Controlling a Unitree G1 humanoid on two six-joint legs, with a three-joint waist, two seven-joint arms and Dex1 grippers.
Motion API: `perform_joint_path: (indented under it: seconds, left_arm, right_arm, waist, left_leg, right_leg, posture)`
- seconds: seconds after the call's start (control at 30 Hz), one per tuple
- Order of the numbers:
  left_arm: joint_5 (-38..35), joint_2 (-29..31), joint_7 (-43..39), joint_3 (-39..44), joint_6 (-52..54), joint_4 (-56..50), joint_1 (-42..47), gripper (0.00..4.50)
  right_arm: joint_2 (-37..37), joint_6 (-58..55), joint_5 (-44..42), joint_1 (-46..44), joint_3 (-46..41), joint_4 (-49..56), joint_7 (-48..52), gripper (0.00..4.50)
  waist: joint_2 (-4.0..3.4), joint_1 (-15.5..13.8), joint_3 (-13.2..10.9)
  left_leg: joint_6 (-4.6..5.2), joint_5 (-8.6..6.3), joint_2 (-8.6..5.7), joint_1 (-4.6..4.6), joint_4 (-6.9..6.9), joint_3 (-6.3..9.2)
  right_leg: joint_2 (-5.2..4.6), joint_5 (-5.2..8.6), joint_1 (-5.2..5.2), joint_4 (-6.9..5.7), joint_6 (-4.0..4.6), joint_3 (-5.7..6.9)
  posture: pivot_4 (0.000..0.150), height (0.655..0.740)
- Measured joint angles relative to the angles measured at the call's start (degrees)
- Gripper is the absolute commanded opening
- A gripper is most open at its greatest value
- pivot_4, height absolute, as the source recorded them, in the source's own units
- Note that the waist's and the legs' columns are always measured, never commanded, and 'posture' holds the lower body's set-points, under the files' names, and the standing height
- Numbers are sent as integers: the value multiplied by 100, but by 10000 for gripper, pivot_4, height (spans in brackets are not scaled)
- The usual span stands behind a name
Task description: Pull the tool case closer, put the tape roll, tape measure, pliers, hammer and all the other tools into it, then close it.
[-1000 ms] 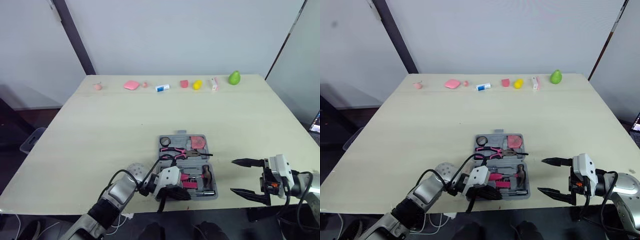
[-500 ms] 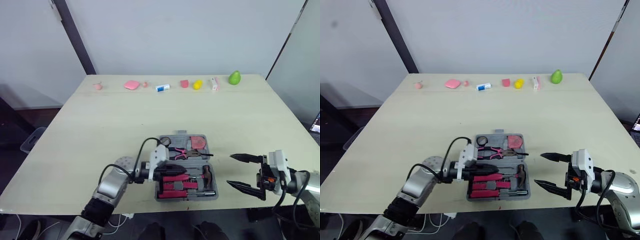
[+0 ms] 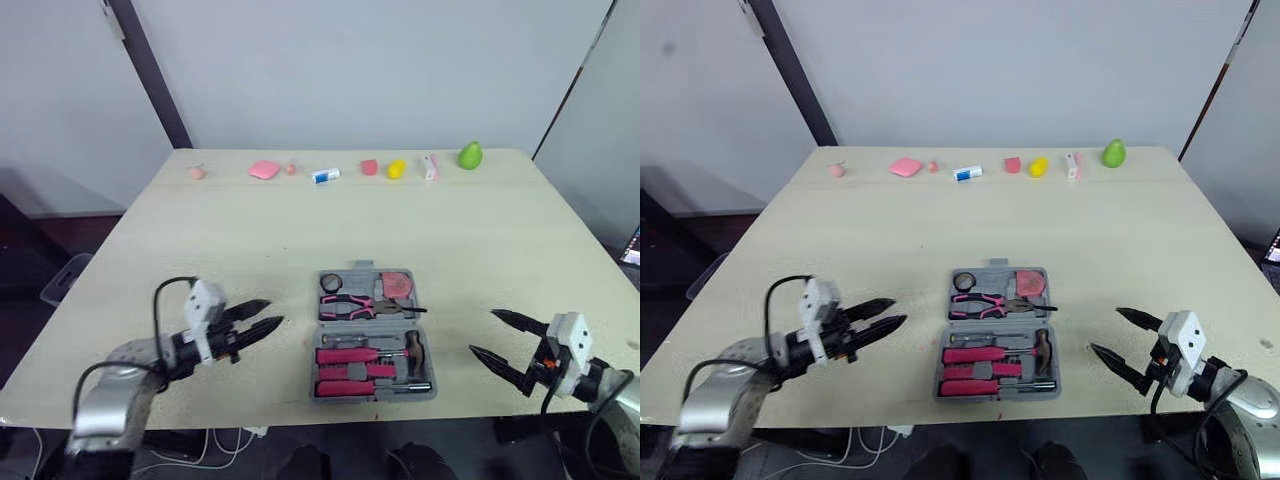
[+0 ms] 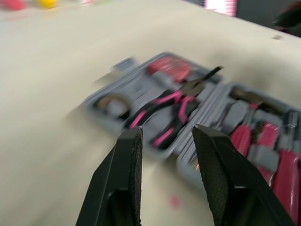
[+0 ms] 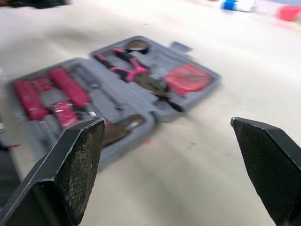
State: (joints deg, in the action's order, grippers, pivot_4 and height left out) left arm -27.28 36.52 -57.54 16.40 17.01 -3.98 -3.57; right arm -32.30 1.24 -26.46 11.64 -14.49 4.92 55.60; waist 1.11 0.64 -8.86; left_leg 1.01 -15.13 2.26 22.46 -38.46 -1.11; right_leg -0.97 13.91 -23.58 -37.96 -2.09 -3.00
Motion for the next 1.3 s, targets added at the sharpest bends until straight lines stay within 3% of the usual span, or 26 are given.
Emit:
perform_joint_path:
  seconds: [0.1,0.37,0.57,0.97,1.2,1.3]
  left_arm:
    - [-103,10,73,410,-5,-2,-496,44917]
    - [-335,-315,544,1512,-89,-349,-1933,44917]
    - [-354,-441,786,1769,-143,-351,-2179,44917]
    - [-283,-257,659,1217,-204,-452,-1452,44917]
    - [576,86,335,21,-780,192,-292,44917]
    - [765,141,60,-413,-907,714,188,37142]
  right_arm:
    - [89,151,-19,313,-226,-104,-115,45000]
    - [373,385,-114,1318,-1067,45,-644,45000]
    - [457,384,-192,1617,-1148,157,-723,45000]
    - [-119,-54,-52,825,-705,139,-545,45000]
    - [-445,-272,590,-644,258,-396,-415,45000]
    - [-493,-330,832,-1087,599,-869,-256,45000]
  waist:
    - [0,4,0]
    - [0,5,1]
    - [4,9,2]
    - [4,10,3]
    - [5,11,2]
    - [5,7,0]
  left_leg:
    - [0,0,2,-1,3,-2]
    - [-1,-1,11,-10,5,-3]
    - [-2,-2,15,-22,5,-4]
    - [-1,-1,8,-27,8,-14]
    - [-1,-1,-7,-19,12,-31]
    - [0,-1,-10,-8,13,-25]
  right_leg:
    - [-3,3,0,2,4,-1]
    - [-11,20,-2,3,-15,-9]
    - [-12,22,-2,2,-18,-23]
    - [-5,21,-2,1,-17,-27]
    - [6,5,-3,2,9,-23]
    - [6,-2,-8,6,-2,-19]
  posture:
    - [1500,7400]
    - [1500,7400]
    - [1500,7400]
    - [1500,7400]
    - [1500,7400]
    - [1500,7400]
